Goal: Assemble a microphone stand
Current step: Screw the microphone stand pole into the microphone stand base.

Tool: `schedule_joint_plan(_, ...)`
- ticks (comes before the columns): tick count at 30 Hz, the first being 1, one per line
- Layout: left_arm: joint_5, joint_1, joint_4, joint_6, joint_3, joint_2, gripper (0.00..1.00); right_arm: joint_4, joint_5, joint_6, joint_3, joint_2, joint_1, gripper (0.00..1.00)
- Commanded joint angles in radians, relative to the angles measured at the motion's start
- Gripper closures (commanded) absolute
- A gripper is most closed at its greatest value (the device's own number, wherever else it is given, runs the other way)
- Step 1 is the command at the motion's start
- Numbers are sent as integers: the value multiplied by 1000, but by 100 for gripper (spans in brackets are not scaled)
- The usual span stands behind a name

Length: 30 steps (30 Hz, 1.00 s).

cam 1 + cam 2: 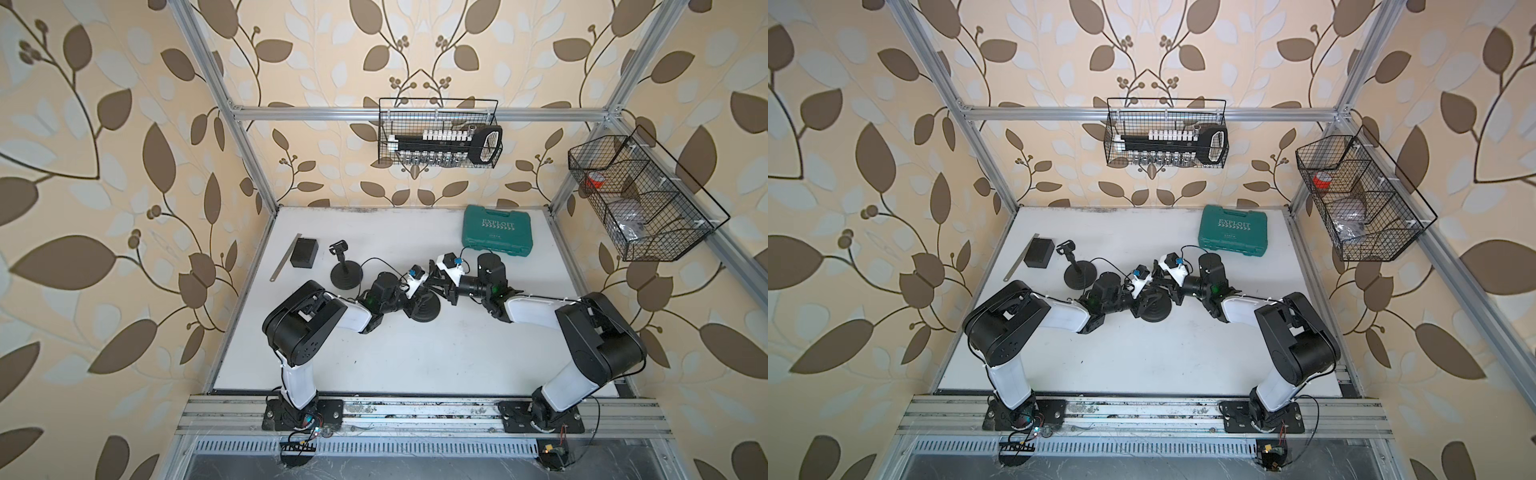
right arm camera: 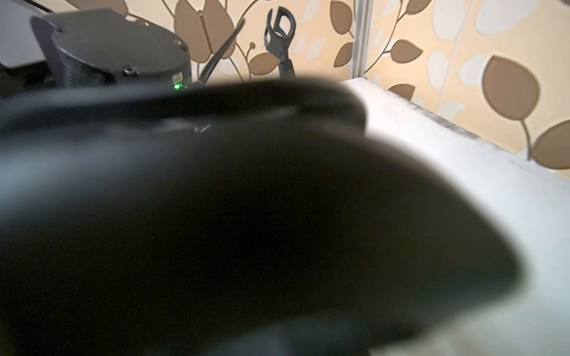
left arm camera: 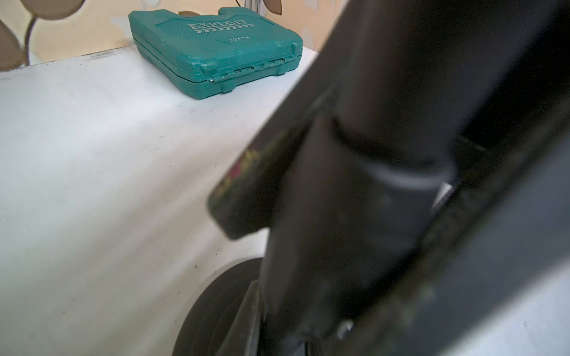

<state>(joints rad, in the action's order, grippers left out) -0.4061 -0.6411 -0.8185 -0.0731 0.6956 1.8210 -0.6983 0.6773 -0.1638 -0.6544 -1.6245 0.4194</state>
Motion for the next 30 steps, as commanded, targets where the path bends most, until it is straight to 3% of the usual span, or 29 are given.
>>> schedule_joint_plan(1, 24, -6, 6, 43, -5, 3, 88, -4, -250, -22, 94, 5, 96, 100)
schedule_joint_plan(4, 25, -6, -1, 54, -16, -14, 84, -40, -461, -17, 154, 28, 169, 100)
schedule_joint_plan(11, 34, -2, -18, 86, -43, -62, 64, -77, -884, 32, 199, 6, 369, 100)
schedule_joint_plan(15, 57, -1, -21, 83, -60, -88, 62, -103, -1030, 78, 200, -31, 463, 100)
schedule_joint_plan(20, 53, 5, -9, 77, -53, -87, 73, -121, -1030, 119, 200, -46, 471, 100)
schedule_joint_plan(30, 73, 6, -8, 64, -61, -77, 73, -117, -863, 186, 216, -12, 388, 100)
